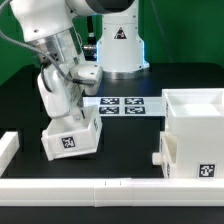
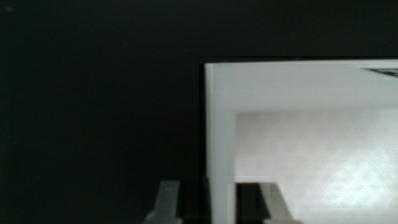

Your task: Assemble drawer

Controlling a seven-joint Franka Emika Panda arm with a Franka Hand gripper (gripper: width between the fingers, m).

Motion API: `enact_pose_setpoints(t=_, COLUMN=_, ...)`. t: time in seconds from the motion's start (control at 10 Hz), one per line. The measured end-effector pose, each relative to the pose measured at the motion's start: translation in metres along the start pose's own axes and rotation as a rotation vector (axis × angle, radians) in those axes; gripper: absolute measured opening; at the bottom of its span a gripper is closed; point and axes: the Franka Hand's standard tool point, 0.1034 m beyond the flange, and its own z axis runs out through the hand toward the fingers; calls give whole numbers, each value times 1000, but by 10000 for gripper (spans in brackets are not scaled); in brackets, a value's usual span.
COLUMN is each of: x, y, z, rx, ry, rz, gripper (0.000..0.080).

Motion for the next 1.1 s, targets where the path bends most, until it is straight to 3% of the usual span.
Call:
enact_pose_setpoints(t=0.3, x=0, y=-20, z=9, rx=15, ry=12, rz=-15, gripper=32)
enact_pose_setpoints(t=0.5, x=-3, y=-23, z=10, rx=16, ry=13, rz=-33, gripper=32)
enact_pose_setpoints(t=0.6, x=-3, y=-23, z=11, rx=14, ry=12, rz=-33, gripper=113)
enact_pose_setpoints(t=0.7, x=-4, y=-23, z=11, rx=14, ry=12, rz=-34, gripper=113)
enact_pose_setpoints(t=0.9, x=-4, y=-23, z=10, rx=11, ry=9, rz=-35, gripper=400)
enact_pose_setpoints(t=1.0, x=-7, y=-25, z=2, rx=0, ry=-18, rz=-44, gripper=536)
enact_pose_setpoints(t=1.1, x=-10, y=-29, z=-10, rx=-6, ry=-41, rz=-90, gripper=536)
